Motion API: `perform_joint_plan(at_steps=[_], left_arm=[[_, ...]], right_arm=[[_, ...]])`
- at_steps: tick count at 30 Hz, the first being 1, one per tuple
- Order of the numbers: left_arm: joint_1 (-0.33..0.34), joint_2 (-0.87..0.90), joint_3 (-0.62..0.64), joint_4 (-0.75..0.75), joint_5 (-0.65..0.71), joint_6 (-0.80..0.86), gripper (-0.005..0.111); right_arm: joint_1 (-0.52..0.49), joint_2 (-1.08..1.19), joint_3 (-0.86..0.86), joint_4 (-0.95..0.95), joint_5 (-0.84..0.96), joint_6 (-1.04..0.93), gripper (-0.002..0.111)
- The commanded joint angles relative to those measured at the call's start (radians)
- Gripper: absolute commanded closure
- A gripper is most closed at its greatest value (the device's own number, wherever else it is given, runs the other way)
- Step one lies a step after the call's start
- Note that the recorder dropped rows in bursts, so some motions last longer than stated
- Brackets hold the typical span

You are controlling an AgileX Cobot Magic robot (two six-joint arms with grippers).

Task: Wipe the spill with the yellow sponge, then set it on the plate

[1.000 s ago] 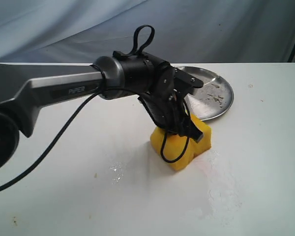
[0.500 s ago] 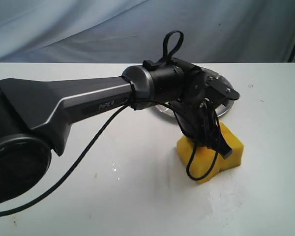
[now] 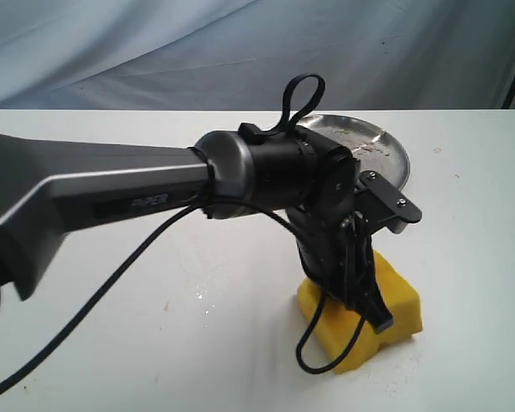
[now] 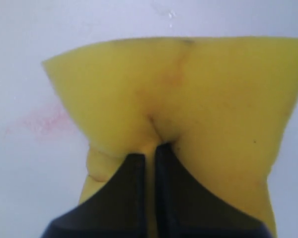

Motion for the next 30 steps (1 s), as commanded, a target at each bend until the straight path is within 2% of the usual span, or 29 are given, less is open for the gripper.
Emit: perform_joint_plan(at_steps=[1,7,12,19,23,30], left_arm=[[0.047,-0.063,0.150,0.047,0.011,-0.049,0.107],[0.151,-0.081,0.198,0.145,0.022,-0.141,0.107],[0.218,-0.081,0.198,0.161,-0.074,-0.167,0.107],[0.230,-0.087,0.182,0.117,-0.241,-0.181,0.107],[0.230,-0.087,0.137,0.102,-0.287,-0.181,0.107],[0.222,-0.116,0.051,0.083,-0.230,-0.181,0.107]], right_arm=[[-0.008,-0.002,0.004,-0.007,-0.003,0.001,0.108],[-0.008,-0.002,0.004,-0.007,-0.003,0.001,0.108],[-0.008,-0.002,0.004,-0.007,-0.003,0.001,0.108],[-0.008,-0.002,0.004,-0.007,-0.003,0.001,0.108],[-0.008,-0.002,0.004,-0.007,-0.003,0.001,0.108],[-0.008,-0.002,0.004,-0.007,-0.003,0.001,0.108]])
